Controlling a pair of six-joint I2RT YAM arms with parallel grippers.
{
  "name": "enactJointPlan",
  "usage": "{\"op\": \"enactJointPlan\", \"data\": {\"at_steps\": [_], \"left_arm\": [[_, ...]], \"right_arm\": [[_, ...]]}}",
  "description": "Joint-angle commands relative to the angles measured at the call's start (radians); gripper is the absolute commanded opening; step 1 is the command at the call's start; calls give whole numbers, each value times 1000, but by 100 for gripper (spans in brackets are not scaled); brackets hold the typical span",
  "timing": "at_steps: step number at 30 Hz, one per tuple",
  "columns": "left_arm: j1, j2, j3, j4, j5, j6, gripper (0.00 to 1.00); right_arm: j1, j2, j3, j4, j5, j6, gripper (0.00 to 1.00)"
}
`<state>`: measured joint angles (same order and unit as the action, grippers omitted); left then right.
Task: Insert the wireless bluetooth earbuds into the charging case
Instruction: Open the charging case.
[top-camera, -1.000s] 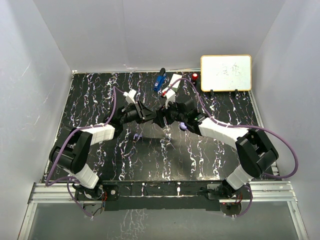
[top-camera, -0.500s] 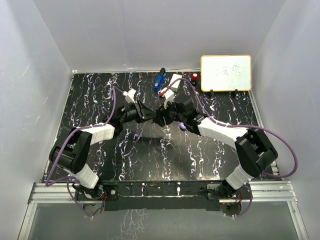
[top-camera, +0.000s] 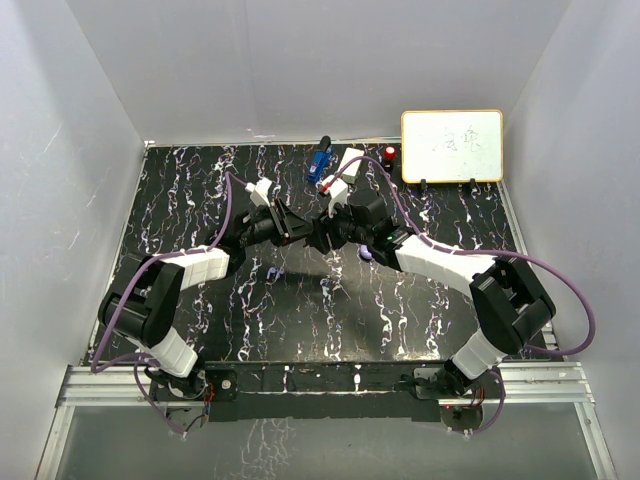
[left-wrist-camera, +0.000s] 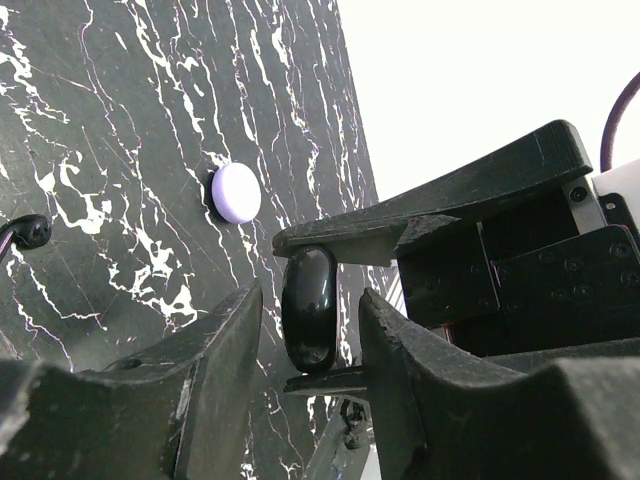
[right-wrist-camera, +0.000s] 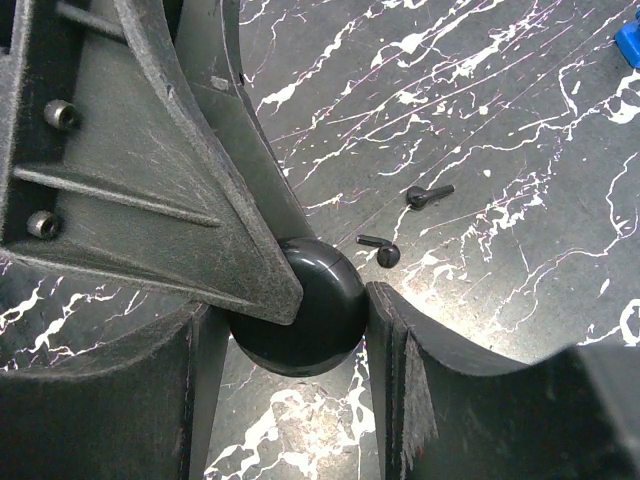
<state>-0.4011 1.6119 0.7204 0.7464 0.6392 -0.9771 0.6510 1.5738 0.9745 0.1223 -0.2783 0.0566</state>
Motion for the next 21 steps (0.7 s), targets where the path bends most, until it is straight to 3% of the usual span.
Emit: {"op": "enactJointPlan", "data": {"at_steps": [1, 7, 21], "left_arm": [[2, -42, 23, 5, 3, 8, 41], [2, -48, 14, 7, -7, 6, 33], [4, -58, 5, 4, -12, 9, 32]], "right_arm": [[2, -14, 30, 34, 17, -9, 18], [2, -17, 23, 34, 22, -12, 18], [1, -25, 12, 41, 30, -9, 17]]}}
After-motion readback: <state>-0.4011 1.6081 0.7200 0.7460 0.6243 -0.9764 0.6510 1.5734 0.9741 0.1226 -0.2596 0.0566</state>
